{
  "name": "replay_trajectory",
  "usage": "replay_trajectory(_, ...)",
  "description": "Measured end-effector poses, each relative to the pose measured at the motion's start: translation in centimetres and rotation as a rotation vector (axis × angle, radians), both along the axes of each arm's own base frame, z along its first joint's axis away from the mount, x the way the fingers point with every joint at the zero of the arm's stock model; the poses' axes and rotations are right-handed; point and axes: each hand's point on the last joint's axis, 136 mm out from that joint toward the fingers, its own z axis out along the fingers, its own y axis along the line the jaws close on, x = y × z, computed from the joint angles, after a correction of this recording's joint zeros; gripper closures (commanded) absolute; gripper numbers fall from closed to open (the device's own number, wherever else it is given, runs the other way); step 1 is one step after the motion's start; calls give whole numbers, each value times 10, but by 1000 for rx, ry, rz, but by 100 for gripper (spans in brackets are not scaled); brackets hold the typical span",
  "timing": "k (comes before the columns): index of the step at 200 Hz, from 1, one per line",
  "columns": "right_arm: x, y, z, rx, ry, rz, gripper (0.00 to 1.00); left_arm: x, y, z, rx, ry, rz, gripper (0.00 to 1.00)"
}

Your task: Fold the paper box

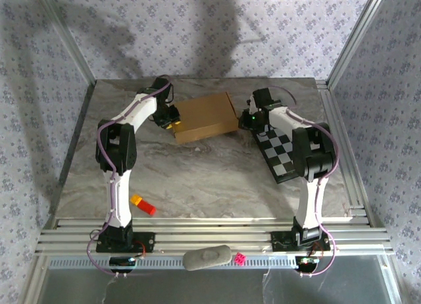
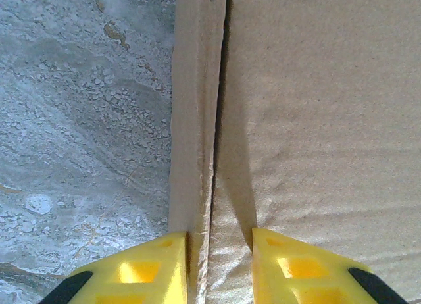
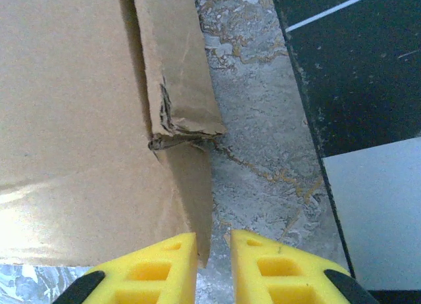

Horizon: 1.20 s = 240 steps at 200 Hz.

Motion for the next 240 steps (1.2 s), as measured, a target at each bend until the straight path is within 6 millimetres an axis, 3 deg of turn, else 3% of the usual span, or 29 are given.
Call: replay_trajectory(240,15,4,-20,-50,28,-29,84,0,-1,0,-7,2,-2,74)
